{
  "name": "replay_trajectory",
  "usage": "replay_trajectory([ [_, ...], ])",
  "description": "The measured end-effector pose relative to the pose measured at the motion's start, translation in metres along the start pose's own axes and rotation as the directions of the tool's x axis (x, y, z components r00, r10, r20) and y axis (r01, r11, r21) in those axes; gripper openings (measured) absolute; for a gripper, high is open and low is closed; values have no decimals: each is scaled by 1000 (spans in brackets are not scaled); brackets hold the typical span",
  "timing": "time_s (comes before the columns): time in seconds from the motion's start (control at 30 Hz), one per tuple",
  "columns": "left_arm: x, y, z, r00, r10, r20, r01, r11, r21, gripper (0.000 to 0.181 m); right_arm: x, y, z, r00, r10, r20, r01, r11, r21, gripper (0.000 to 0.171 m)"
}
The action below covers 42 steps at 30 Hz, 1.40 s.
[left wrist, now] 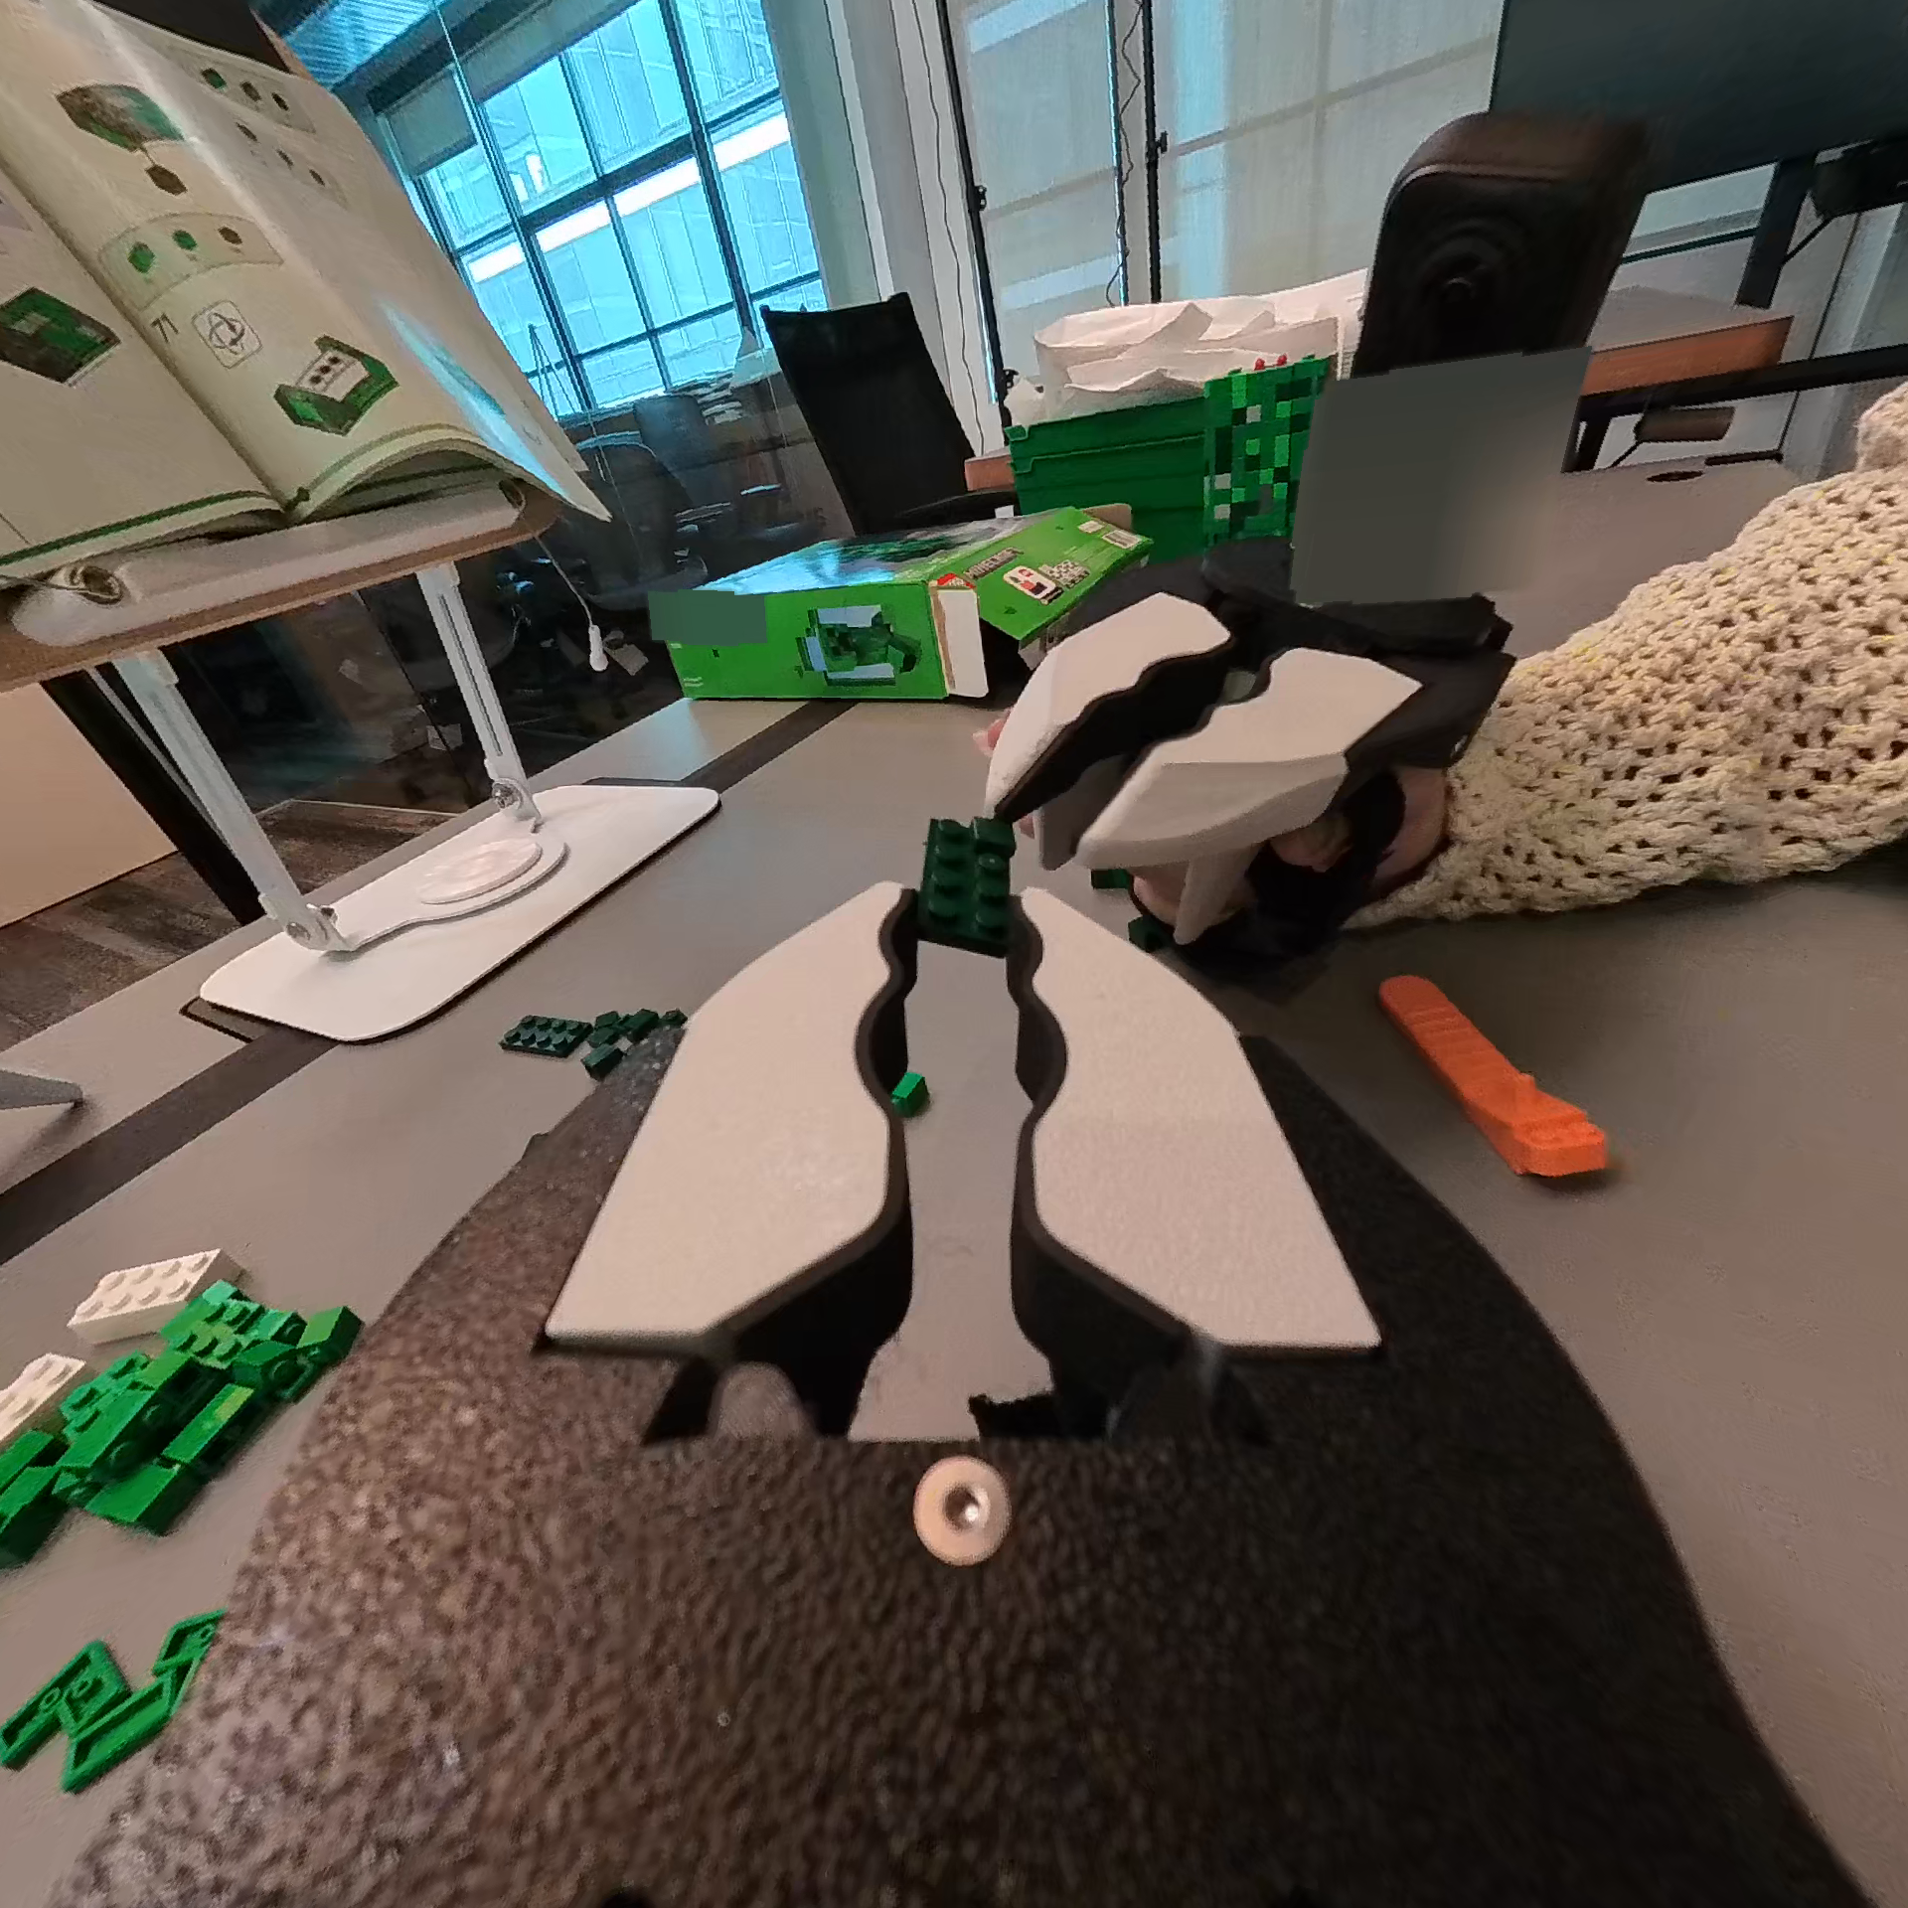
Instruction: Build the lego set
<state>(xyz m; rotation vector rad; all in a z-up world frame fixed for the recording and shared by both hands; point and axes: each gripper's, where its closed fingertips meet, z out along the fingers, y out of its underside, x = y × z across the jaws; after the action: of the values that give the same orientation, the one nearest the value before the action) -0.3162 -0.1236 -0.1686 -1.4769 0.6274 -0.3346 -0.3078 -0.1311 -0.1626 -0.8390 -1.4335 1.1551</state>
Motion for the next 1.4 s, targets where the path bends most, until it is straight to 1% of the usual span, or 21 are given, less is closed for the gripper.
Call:
replay_trajectory([
  [0.13,-1,1,0,1000,1,8,-1,1000,-4,16,-1,1,1,1000,-3,2,3,1000,-8,18],
  [0.47,-2,3,-1,1000,5,17,-5,1000,-7,16,-1,2,1,1000,0,-1,0,1000,-13,18],
  [0.57,-1,3,-2,1000,17,19,-16,1000,-5,16,0,-1,-1,1000,-10,-9,10,1000,8,18],
  [0.67,-6,4,-6,998,48,45,-47,999,-15,16,17,-12,-11,994,-7,-107,15,998,69,19],
  [0.73,-9,3,-12,998,43,53,-43,999,-7,16,29,-15,-19,988,-3,-155,14,997,70,19],
  [0.87,-1,9,-17,1000,20,-4,-20,999,-32,16,55,-17,-30,972,-10,-235,12,1000,9,19],
  [0.97,9,9,-16,998,-16,-60,14,999,-33,16,68,-14,-24,973,-13,-231,0,999,-54,19],
  [1.07,23,9,-14,993,-14,-118,9,999,-46,16,69,-4,-1,991,-12,-132,-10,987,-161,19],
  [1.2,37,12,-10,987,38,-155,-49,997,-63,16,62,3,48,995,-66,76,84,961,-264,13],
  [1.3,40,12,-10,985,56,-163,-67,996,-64,16,56,12,96,966,-71,250,152,935,-320,11],
  [1.37,39,12,-11,986,46,-158,-55,997,-59,16,48,17,126,929,-65,365,193,926,-324,1],
  [1.4,37,11,-11,988,37,-151,-45,997,-55,16,43,21,141,908,-67,413,215,921,-324,1],
])
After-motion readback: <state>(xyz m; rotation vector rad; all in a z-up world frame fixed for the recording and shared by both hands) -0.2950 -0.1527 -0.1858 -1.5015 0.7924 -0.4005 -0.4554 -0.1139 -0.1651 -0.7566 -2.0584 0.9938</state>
